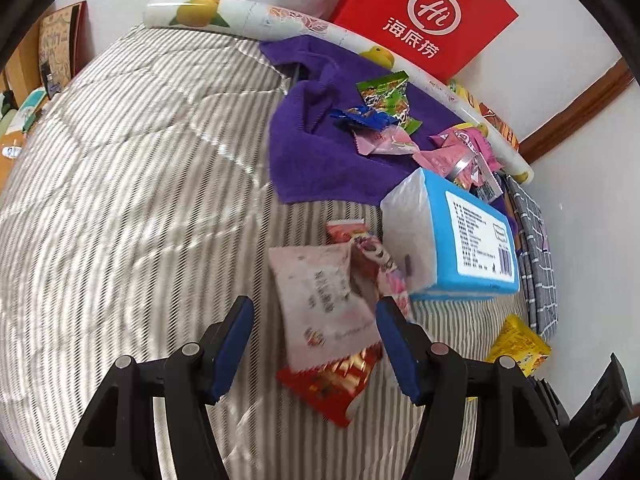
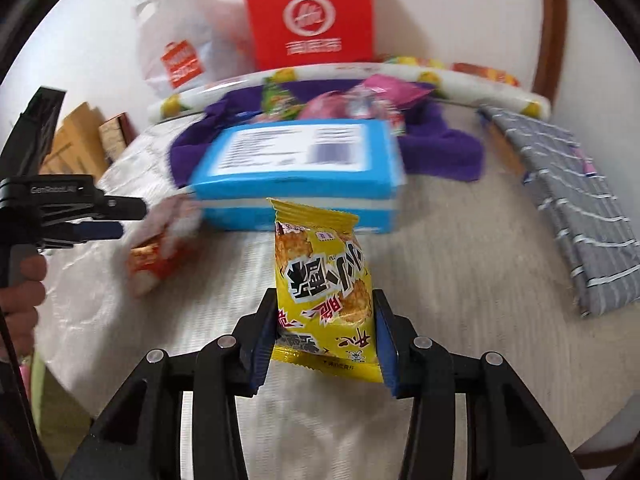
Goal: Organize snacks
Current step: 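Grasp the white-pink wrapped packet with the left gripper, then carry the white packet with the left gripper while the right carries the chip bag to the towel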
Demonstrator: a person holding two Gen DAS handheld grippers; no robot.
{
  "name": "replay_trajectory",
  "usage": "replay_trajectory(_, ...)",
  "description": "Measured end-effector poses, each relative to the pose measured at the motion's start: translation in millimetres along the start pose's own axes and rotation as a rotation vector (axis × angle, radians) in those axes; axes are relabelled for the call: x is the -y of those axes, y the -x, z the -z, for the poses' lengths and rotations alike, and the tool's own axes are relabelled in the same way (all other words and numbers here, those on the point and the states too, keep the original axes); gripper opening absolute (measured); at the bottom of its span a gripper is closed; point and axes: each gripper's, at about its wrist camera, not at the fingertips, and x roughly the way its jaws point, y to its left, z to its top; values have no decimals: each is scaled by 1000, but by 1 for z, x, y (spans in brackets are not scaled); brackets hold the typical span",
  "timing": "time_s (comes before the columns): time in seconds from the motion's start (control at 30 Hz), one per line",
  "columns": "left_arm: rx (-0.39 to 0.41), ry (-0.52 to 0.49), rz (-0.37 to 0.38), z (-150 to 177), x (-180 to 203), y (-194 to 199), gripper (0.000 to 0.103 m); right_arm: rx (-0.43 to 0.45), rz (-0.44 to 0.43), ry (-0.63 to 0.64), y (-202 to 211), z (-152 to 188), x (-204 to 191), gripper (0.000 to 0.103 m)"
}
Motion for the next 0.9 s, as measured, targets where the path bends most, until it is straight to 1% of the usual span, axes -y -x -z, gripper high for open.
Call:
replay_trajectory(0.07,-8,0,-34,-2,5,-10,60,10,9,-14,-4,-2,16,44)
replay_trajectory(0.13,-13,10,-46,-2,6,-18,58,20,8,-32,-10,-5,29,44)
replay_trajectory(0.27,9,-3,-72,-3,11,-21,44,27,-7,-21,-20,-8,40,44)
replay_trajectory(0.37,19,-8,-88,-6,13,-20,36,37,-13,-10,-26,-8,45,44)
replay_trajectory(0.5,44,-35,-116,-3,15,-7,35,26,-30,-24,-34,-7,48,44)
replay_trajectory(0.67,52,-50,-113,11,7,18,34,35,-77,-54,-37,-3,56,44)
replay_trajectory(0.73,43,-62,-111,22,5,25,35,50,-77,-53,-36,0,56,44)
replay_trajectory(0.83,44,-72,-106,37,3,32,35,50,-63,-47,-37,-1,54,45)
replay_trajectory(0.9,53,-86,-118,47,0,35,35,49,-58,-43,-38,-2,53,46)
